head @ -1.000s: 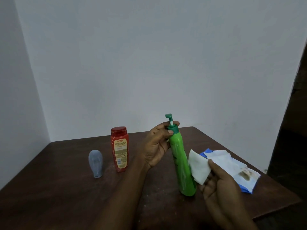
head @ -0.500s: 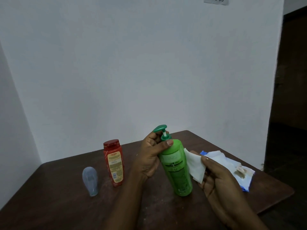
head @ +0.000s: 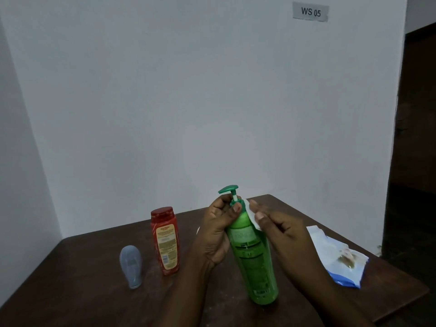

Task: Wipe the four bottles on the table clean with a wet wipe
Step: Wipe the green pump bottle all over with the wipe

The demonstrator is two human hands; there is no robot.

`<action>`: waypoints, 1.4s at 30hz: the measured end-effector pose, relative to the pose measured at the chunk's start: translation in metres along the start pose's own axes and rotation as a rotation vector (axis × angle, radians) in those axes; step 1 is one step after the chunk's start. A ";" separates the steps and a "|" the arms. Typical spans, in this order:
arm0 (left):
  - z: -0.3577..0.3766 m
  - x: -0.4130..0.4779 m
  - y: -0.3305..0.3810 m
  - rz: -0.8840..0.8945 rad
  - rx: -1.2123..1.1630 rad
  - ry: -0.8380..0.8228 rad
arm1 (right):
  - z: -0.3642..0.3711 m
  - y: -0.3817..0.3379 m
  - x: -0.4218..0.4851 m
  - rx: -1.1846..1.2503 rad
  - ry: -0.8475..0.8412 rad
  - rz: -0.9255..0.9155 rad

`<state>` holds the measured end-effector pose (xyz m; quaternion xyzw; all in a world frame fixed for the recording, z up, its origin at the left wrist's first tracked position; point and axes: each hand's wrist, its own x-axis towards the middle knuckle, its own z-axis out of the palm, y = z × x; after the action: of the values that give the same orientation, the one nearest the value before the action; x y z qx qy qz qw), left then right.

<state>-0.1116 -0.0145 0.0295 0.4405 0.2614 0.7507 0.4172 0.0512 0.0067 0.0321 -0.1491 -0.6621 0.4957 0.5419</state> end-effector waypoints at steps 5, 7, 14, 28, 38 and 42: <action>0.001 0.000 -0.001 -0.015 0.010 0.004 | -0.005 0.009 0.013 -0.044 -0.011 -0.032; 0.001 0.000 -0.002 -0.013 0.016 0.003 | -0.006 0.011 0.016 -0.042 -0.013 -0.038; 0.003 -0.001 -0.001 -0.020 0.021 0.012 | -0.007 0.022 0.007 -0.156 0.063 -0.078; -0.018 0.006 -0.005 -0.019 -0.013 0.174 | -0.055 0.073 -0.036 -0.585 -0.281 0.195; -0.004 0.004 -0.010 -0.035 -0.029 0.131 | -0.015 0.036 0.018 -0.229 -0.004 -0.013; -0.001 0.002 -0.009 -0.025 -0.043 0.126 | 0.000 0.021 0.032 -0.198 0.021 -0.074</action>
<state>-0.1092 -0.0080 0.0231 0.3799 0.2765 0.7770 0.4189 0.0325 0.0403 0.0327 -0.1825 -0.7070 0.4060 0.5495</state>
